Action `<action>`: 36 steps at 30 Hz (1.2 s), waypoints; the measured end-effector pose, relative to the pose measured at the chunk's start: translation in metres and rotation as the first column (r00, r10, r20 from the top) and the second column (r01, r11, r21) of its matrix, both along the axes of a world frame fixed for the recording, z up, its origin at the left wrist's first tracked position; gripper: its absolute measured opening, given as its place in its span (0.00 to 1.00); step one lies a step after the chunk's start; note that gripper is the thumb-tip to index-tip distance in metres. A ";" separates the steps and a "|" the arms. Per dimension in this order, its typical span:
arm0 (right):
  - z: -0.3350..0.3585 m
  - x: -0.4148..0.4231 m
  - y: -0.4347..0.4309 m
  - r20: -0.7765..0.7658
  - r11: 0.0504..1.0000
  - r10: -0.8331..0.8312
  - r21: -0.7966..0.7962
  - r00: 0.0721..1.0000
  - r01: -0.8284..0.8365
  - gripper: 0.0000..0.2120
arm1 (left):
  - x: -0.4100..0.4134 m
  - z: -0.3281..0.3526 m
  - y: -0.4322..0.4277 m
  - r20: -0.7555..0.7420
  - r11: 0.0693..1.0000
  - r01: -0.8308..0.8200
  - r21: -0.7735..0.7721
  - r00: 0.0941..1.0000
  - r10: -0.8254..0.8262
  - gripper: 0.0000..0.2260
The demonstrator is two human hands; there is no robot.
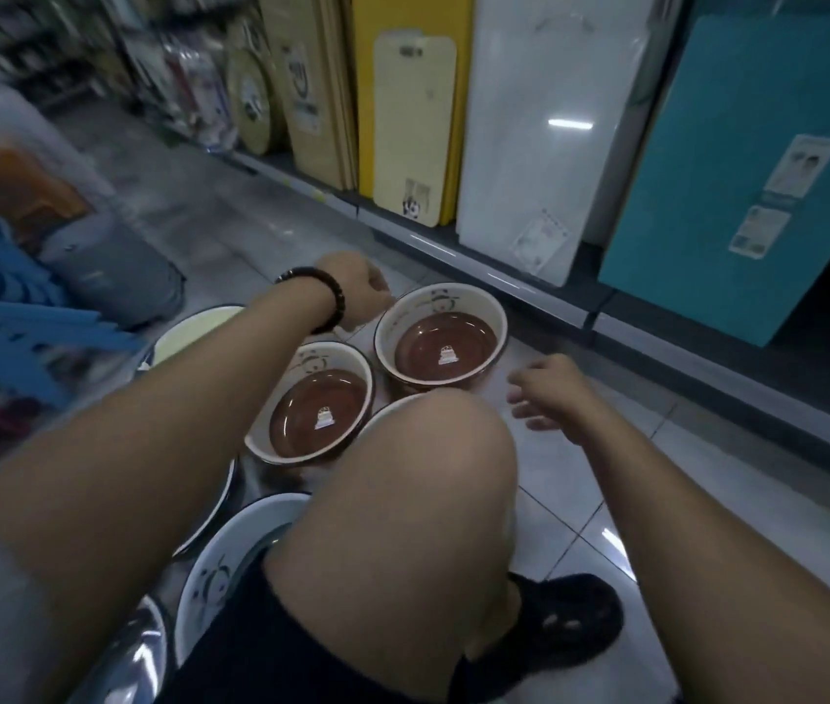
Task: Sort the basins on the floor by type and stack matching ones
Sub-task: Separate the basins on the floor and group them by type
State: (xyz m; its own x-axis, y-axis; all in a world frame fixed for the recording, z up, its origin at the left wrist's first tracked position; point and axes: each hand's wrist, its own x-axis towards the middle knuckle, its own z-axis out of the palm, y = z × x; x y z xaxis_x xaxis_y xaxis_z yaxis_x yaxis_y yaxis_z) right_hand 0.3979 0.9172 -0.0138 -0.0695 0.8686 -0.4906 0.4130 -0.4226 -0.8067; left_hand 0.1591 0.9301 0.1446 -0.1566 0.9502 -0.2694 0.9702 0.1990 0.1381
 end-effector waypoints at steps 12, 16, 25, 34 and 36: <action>-0.060 -0.014 -0.021 0.162 0.984 -0.002 -0.175 0.987 0.031 0.06 | 0.004 -0.001 0.058 0.099 0.978 0.112 -0.174 0.990 -0.096 0.17; -0.108 -0.012 -0.016 0.217 0.978 -0.102 -0.155 0.971 0.138 0.09 | 0.017 -0.041 0.073 -0.011 0.948 0.250 -0.198 0.966 -0.258 0.16; -0.218 -0.052 -0.043 -0.013 0.775 -0.358 -0.562 0.934 0.289 0.23 | -0.011 -0.094 0.086 0.096 0.918 0.185 -0.351 0.982 -0.162 0.11; -0.212 -0.008 -0.026 0.066 0.673 -0.716 -0.203 0.695 0.712 0.31 | -0.021 -0.095 0.075 0.194 0.847 0.097 -0.523 0.981 0.008 0.12; -0.204 0.027 -0.018 -0.048 0.595 -0.797 -0.237 0.602 0.768 0.31 | -0.011 -0.091 0.071 0.217 0.855 0.129 -0.503 0.976 -0.020 0.12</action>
State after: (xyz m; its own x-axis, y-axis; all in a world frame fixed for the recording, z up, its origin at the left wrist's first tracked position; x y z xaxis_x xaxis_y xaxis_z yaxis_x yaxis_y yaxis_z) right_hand 0.4247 0.8989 -0.2179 0.5187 0.5202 -0.6784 -0.2514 -0.6656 -0.7027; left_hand 0.1483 1.0012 0.0535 0.0172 0.6757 -0.7369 0.9483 0.2226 0.2262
